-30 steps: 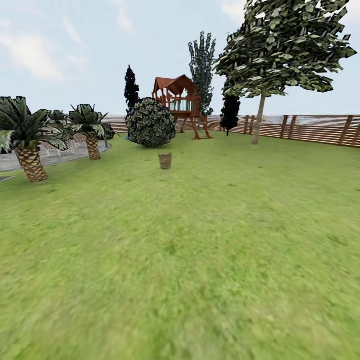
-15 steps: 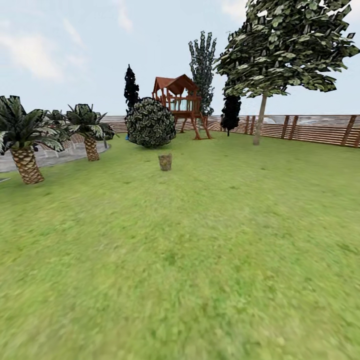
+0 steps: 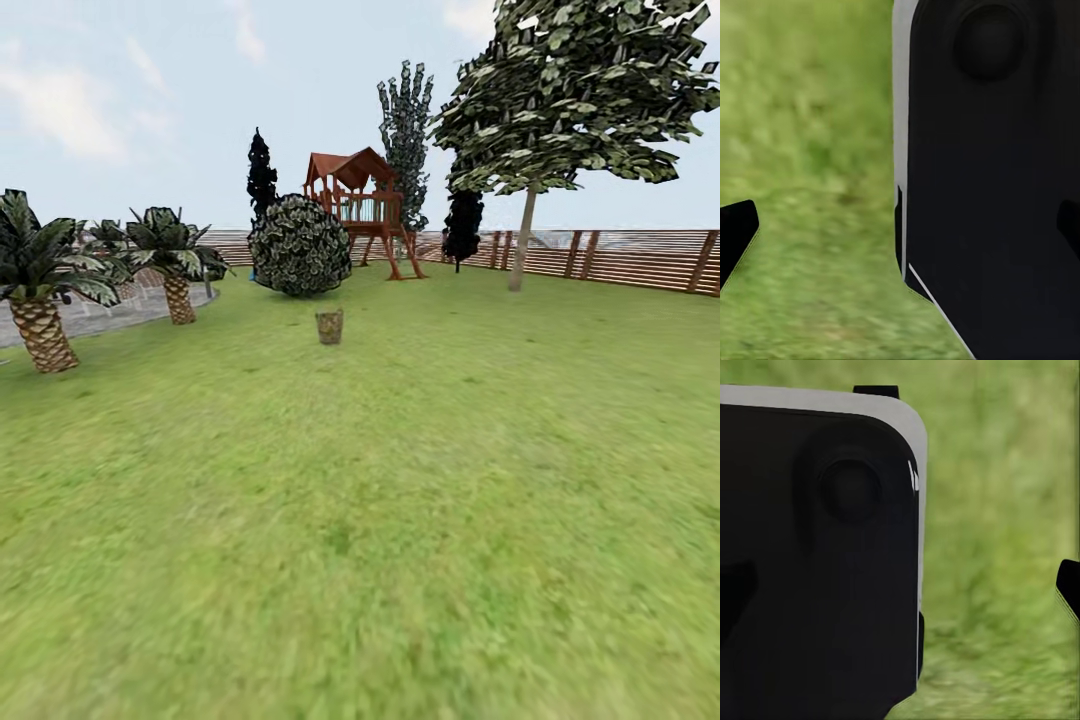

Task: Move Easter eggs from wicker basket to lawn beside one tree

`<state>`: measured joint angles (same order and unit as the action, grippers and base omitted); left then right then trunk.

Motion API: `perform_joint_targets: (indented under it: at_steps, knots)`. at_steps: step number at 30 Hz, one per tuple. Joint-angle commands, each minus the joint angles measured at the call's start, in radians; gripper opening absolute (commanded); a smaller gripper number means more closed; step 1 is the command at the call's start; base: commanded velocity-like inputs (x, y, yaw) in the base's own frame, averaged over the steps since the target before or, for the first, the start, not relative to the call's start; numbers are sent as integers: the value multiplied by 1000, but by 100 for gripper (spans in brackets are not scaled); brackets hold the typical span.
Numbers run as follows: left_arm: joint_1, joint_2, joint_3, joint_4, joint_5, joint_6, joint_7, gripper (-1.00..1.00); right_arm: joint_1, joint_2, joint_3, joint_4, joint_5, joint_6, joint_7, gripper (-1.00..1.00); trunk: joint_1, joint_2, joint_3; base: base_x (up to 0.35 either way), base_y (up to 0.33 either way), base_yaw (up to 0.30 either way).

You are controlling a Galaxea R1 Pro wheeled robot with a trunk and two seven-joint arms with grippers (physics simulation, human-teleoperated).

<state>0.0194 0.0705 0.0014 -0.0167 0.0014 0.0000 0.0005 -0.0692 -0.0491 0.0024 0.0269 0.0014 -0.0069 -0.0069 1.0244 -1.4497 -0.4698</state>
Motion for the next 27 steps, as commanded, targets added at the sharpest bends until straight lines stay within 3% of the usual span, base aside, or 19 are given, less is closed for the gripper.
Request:
perform_joint_targets:
  at_steps: [1, 13, 27]
  knots:
    - [1, 0, 0, -2, 0, 0, 0, 100, -1, 0, 0, 2, 0, -1, -1, 100, 1, 0, -1, 338, 0, 0]
    - [1, 0, 0, -2, 0, 0, 0, 100, -1, 0, 0, 2, 2, -1, -1, 100, 1, 0, -1, 325, 0, 0]
    - [1, 0, 0, -1, 0, 0, -1, 100, -1, -11, 0, 45, -2, 6, 4, 100, 1, 0, -1, 27, 0, 0]
